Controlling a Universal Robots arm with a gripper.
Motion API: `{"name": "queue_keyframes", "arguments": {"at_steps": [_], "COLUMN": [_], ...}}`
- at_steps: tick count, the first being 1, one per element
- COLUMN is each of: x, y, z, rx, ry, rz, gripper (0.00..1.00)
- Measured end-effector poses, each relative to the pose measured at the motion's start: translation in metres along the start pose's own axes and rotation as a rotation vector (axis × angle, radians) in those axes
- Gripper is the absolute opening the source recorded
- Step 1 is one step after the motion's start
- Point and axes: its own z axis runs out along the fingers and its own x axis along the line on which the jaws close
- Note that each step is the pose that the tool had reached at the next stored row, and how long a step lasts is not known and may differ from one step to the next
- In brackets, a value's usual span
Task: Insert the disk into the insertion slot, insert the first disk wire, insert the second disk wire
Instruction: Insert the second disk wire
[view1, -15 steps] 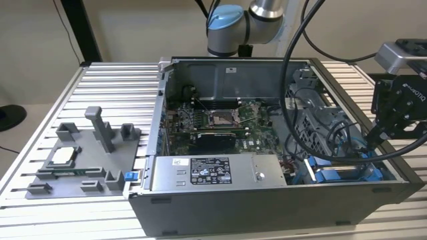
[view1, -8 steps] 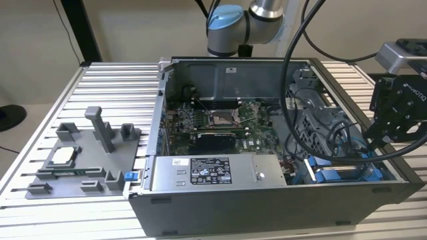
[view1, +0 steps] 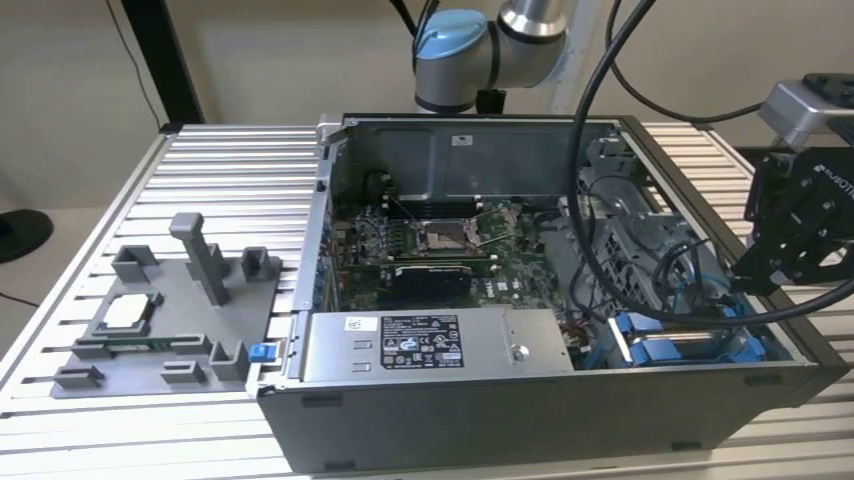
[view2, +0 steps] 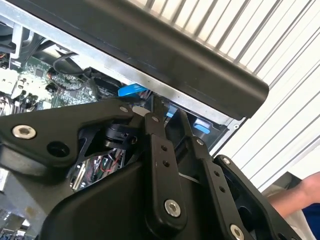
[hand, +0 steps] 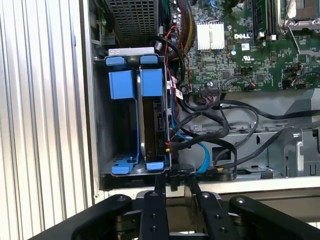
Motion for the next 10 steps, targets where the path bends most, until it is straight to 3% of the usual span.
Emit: {"name": "queue_keyframes", "arguments": {"at_steps": [4,10], "x": [0.0030,0.0049], "y": [-0.0004,-0.0004], "z": [0.0000,0.0000], "rx": [-0.0005,-0.0005], "ry": [-0.0052,-0.0064], "rz": [0.000,0.000], "gripper": [0.00,0.00]}}
